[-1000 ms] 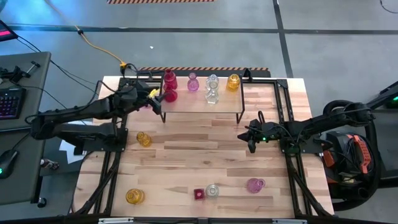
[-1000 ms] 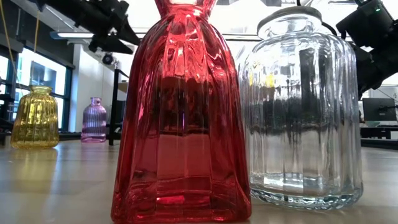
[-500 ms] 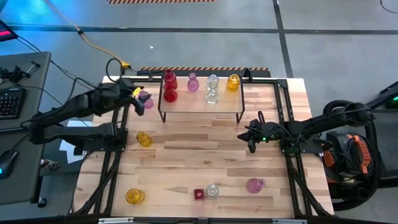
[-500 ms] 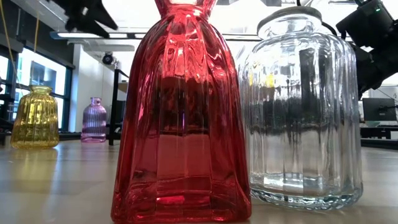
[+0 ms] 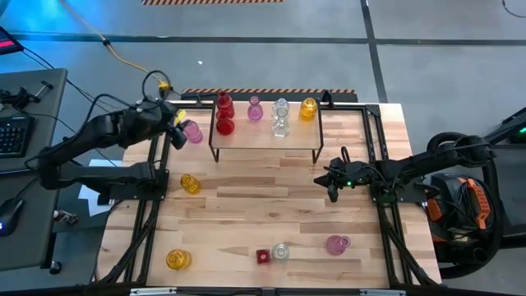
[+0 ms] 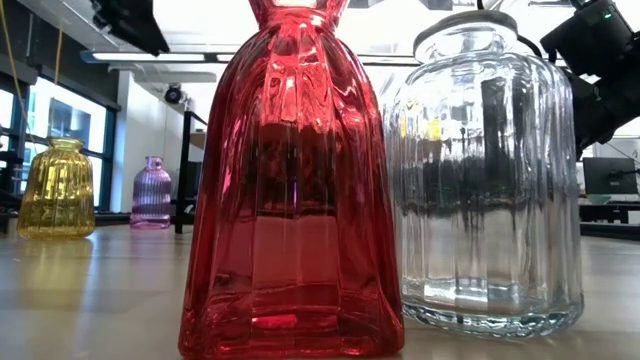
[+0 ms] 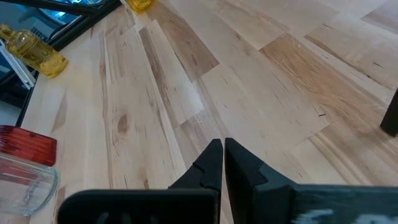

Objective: Sort vases onto shelf
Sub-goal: Put the left pink vase on the shelf aligned with the other pink vase

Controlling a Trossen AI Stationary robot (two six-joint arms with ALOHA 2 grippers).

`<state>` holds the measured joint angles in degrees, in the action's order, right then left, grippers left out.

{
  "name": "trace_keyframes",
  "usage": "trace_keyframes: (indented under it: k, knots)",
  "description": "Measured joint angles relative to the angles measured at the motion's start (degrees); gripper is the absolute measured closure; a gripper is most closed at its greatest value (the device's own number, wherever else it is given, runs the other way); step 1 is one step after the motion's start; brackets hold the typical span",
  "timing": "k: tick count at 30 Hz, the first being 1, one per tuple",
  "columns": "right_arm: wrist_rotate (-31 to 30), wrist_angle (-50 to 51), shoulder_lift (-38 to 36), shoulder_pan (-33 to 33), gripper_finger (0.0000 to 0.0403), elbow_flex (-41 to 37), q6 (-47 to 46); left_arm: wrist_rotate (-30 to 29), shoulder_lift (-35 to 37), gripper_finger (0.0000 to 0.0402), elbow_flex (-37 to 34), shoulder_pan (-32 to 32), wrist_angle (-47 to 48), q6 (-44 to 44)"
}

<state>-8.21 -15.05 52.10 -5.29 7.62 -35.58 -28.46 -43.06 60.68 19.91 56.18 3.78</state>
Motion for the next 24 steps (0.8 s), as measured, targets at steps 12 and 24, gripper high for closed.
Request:
trace_keyframes:
  k: [12,24]
  knots:
    - [0.0,0.0,0.0,0.0,0.0402,0.0,0.0,8.2,-14.6,0.0153,7.3,13.6,9.7,-0.9]
    - [0.0,0.0,0.0,0.0,0.0402,0.0,0.0,18.2,-22.9,0.0153,9.5,23.6,17.4,-8.6]
